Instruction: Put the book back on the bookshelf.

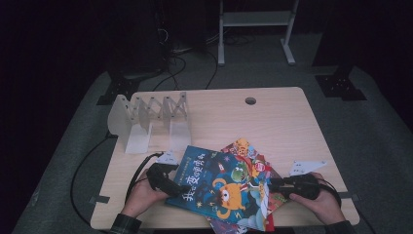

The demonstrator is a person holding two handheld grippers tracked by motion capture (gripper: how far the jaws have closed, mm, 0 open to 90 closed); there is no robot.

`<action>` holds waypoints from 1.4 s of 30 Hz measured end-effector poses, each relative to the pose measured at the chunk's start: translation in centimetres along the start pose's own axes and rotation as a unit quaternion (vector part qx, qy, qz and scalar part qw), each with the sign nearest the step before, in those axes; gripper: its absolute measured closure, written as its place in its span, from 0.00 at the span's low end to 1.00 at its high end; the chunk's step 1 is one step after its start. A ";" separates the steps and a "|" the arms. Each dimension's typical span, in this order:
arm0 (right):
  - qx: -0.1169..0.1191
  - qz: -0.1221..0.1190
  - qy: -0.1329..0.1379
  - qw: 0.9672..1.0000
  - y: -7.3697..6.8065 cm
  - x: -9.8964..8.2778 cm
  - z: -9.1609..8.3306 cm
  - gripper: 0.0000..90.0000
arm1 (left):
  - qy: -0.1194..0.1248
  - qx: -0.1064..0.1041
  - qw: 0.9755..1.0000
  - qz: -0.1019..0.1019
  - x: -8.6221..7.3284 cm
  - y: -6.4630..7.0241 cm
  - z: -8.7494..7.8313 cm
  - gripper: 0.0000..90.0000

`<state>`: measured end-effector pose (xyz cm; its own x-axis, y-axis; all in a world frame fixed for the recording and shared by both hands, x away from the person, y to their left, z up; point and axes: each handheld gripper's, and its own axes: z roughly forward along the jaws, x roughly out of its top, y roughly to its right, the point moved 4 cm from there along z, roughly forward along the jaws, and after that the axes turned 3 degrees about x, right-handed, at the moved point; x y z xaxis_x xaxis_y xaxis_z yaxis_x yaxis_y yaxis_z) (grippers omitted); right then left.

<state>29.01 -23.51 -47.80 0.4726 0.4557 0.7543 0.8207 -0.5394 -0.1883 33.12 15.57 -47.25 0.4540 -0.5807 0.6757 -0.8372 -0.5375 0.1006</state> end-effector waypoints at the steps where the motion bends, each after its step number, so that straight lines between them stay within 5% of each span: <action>1: 0.001 -0.002 -0.001 1.000 0.1 0.1 0.1 0.78 | 0.000 0.002 1.000 -0.001 -0.1 -0.1 -0.1 0.00; 30: 0.019 -0.032 -0.008 0.999 0.3 3.1 3.6 0.77 | 0.017 0.029 0.998 -0.056 -3.4 -1.8 -3.0 0.00; 42: 0.020 -0.042 -0.012 0.999 0.0 3.5 4.1 0.77 | 0.024 0.006 0.996 -0.089 -4.0 -2.4 -2.8 0.00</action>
<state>31.94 -18.99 -47.70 0.4079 0.5155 0.7536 0.8703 -0.4690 -0.1503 32.45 20.85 -48.15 0.5786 -0.4459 0.6829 -0.7416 -0.6361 0.2130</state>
